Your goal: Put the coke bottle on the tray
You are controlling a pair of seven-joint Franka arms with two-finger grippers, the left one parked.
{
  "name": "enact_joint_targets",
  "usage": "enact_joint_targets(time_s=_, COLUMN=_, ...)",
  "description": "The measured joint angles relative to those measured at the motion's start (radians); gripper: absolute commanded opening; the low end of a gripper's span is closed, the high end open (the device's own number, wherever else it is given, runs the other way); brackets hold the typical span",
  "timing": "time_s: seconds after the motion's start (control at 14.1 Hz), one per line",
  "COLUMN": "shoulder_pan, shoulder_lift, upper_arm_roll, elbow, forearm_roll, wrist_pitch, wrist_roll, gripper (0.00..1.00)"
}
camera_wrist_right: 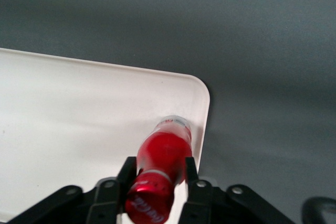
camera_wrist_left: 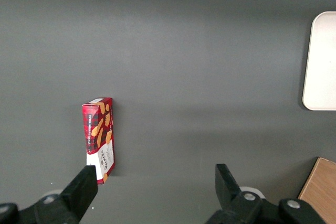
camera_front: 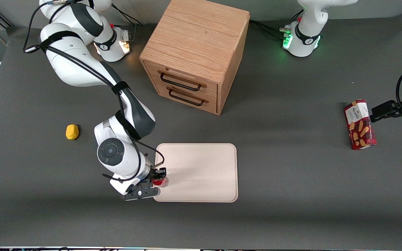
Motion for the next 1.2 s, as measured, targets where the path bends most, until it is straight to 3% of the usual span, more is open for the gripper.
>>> enact_joint_targets(time_s=0.5, shoulder_pan=-0.004, shoulder_lift=-0.009, upper_arm_roll=-0.003, elbow=0.010, forearm_roll=-0.001, wrist_pitch=0.017, wrist_roll=0.000, gripper=1.00)
enact_joint_targets(time_s=0.85, shoulder_pan=-0.012, shoulder_lift=-0.131, upper_arm_roll=-0.070, elbow=0.010, forearm_roll=0.003, wrist_pitch=-0.068, wrist_roll=0.001, gripper=1.00)
enact_joint_targets(time_s=0.92, shoulder_pan=-0.016, shoulder_lift=-0.168, upper_arm_roll=-0.088, elbow=0.001, forearm_roll=0.022, wrist_pitch=-0.102, wrist_roll=0.003, gripper=1.00)
enact_joint_targets(time_s=1.2, shoulder_pan=-0.025, shoulder_lift=-0.399, upper_arm_roll=-0.263, elbow=-0.156, forearm_roll=0.210, wrist_pitch=-0.167, wrist_roll=-0.006, gripper=1.00)
